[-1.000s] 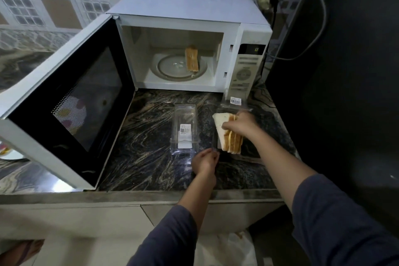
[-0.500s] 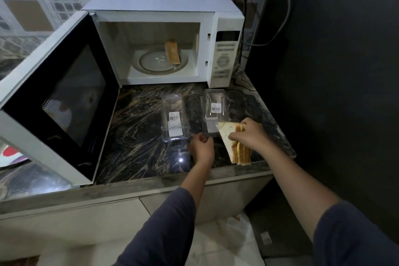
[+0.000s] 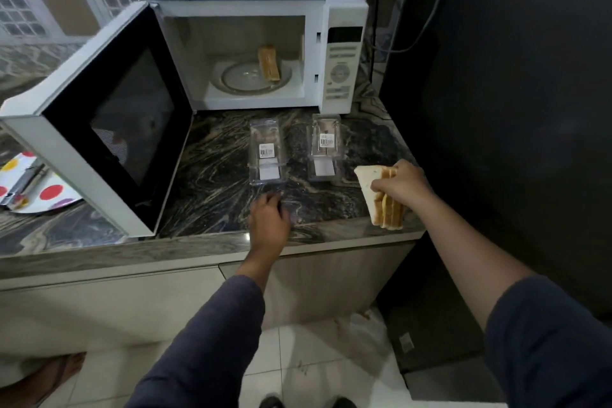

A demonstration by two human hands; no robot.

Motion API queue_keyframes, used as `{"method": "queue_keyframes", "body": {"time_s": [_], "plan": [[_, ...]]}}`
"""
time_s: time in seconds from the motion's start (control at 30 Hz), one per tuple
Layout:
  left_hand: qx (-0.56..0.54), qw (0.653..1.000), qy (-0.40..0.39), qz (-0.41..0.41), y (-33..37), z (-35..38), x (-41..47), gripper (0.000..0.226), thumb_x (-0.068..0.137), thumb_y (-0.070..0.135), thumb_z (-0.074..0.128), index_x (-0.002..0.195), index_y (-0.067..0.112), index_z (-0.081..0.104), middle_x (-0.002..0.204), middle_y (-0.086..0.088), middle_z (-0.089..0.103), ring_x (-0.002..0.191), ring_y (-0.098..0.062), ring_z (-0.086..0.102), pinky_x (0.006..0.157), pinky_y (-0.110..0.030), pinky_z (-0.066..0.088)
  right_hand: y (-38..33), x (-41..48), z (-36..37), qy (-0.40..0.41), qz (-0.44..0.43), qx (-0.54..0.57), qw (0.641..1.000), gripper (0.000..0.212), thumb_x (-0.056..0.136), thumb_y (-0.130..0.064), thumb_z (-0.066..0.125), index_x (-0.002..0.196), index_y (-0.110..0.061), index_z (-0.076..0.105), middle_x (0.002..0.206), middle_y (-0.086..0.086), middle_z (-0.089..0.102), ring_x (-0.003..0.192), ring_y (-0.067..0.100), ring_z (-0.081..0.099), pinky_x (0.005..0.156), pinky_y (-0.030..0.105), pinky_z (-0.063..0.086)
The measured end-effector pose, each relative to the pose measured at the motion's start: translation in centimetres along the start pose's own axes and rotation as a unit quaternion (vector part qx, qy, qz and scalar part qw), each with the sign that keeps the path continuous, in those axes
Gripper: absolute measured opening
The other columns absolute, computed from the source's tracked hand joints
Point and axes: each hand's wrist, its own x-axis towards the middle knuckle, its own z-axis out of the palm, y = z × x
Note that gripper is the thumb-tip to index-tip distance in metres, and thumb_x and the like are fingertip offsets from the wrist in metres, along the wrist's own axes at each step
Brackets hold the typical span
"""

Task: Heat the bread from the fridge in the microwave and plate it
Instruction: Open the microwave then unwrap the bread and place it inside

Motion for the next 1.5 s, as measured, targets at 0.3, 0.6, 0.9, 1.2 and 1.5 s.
{"method": "queue_keyframes", "body": {"time_s": [0.3, 0.6, 0.9, 1.2, 1.5], "plan": [[0.046, 0.997, 0.047, -0.029, -3.4, -1.9, 1.4, 0.037, 0.091, 0.013, 0.048, 0.127, 0.003, 0.053, 0.134, -0.015, 0.048, 0.119, -0.032, 0.044, 0.1, -0.038, 0.036, -4.6, 2.4, -2.3, 0.086, -0.028, 0.02, 0.996, 0.065, 0.076, -0.028, 0.068, 0.131, -0.006, 0.04, 0.132, 0.017, 0.047, 0.115, 0.037, 0.052, 0.09, 0.046, 0.05], [0.061, 0.996, 0.024, -0.056, -5.5, -3.0, 7.1, 0.046, 0.096, 0.02, 0.041, 0.14, 0.008, 0.038, 0.152, -0.011, 0.03, 0.14, -0.024, 0.028, 0.115, -0.032, 0.022, -15.9, 7.2, 0.2, 0.053, -0.156, 0.046, 0.985, 0.054, 0.079, -0.025, 0.067, 0.125, -0.008, 0.044, 0.124, 0.012, 0.053, 0.105, 0.03, 0.056, 0.068, 0.028, 0.038], [0.017, 0.999, -0.016, -0.027, -8.0, -4.0, 18.1, 0.044, 0.094, 0.015, 0.045, 0.137, 0.007, 0.044, 0.15, -0.013, 0.033, 0.14, -0.025, 0.03, 0.114, -0.025, 0.018, -27.7, 16.6, 7.1, -0.047, -0.154, 0.089, 0.983, 0.062, 0.078, -0.028, 0.068, 0.13, -0.01, 0.041, 0.127, 0.01, 0.052, 0.11, 0.028, 0.056, 0.074, 0.032, 0.046], [0.053, 0.999, 0.003, 0.003, -8.8, -2.6, 25.7, 0.051, 0.088, 0.031, 0.035, 0.128, 0.006, 0.055, 0.138, -0.019, 0.05, 0.128, -0.032, 0.047, 0.111, -0.033, 0.028, -35.0, 24.1, 13.7, -0.099, -0.101, 0.123, 0.982, 0.038, 0.088, -0.02, 0.06, 0.122, -0.005, 0.051, 0.105, 0.008, 0.058, 0.11, 0.027, 0.059, 0.08, 0.029, 0.045], [0.088, 0.996, 0.029, -0.001, -8.7, -2.1, 26.7, 0.048, 0.076, 0.032, 0.04, 0.11, 0.012, 0.068, 0.115, -0.011, 0.067, 0.107, -0.026, 0.064, 0.089, -0.039, 0.051, -38.1, 28.0, 15.6, 0.04, -0.171, 0.004, 0.984, 0.045, 0.075, -0.043, 0.06, 0.114, -0.019, 0.056, 0.122, 0.011, 0.058, 0.118, 0.03, 0.052, 0.104, 0.038, 0.04]]}}
